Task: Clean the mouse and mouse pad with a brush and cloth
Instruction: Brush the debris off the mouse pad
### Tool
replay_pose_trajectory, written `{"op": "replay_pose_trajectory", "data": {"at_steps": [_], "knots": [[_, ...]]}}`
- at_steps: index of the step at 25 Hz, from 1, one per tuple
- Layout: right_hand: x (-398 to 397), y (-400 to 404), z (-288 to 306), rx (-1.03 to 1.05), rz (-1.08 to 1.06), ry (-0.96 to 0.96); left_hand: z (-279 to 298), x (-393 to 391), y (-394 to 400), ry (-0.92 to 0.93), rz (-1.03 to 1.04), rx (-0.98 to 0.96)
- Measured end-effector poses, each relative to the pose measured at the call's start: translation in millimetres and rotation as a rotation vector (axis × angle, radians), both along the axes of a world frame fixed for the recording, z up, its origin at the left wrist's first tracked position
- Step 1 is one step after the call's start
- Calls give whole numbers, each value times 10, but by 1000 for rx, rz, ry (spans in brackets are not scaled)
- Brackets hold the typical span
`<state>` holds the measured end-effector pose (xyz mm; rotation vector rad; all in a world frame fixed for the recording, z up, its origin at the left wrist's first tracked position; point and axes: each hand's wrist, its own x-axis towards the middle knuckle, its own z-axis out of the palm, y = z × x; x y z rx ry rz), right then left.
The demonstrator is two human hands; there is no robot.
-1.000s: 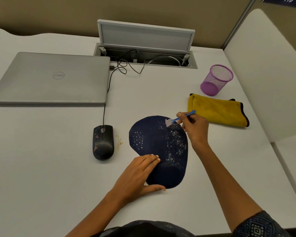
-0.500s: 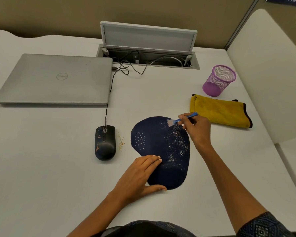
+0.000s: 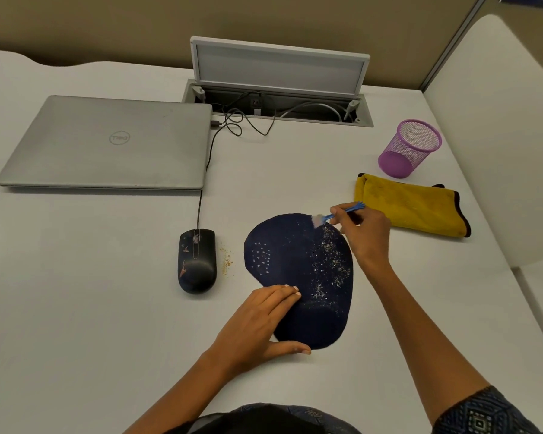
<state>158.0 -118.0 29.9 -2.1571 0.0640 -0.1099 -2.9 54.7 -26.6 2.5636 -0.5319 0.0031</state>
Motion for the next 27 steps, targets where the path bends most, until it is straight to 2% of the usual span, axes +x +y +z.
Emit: {"op": "replay_pose_trajectory", "data": {"at_steps": [2,4,5,10,14,16,21,23,26,27], "knots": [[-89,114,4,89,159,99,3,2,2,-30,-8,24],[-159,210,-31,69,290,174,7,1,3,-48,-11,35],[-163,225,-44,46,295,175,9,1,3,-52,-12,36],[-54,83,43,-55,58,0,7,-1,6,-60,-6,29],[-211,144,52,69,315,116,18,3,5,-74,-5,62],[-280,192,12,44,418,173,18,8,4,-67,-6,57],[-124,124,-3,-69,141,41,17,1,6,-35,-8,19],[-107,124,8,-14,179,41,16,2,6,-33,-5,11],[-179,191,-20,68,366,155,18,4,9,-55,-12,30],[-174,198,-38,55,337,156,19,5,8,-52,-12,26]]}}
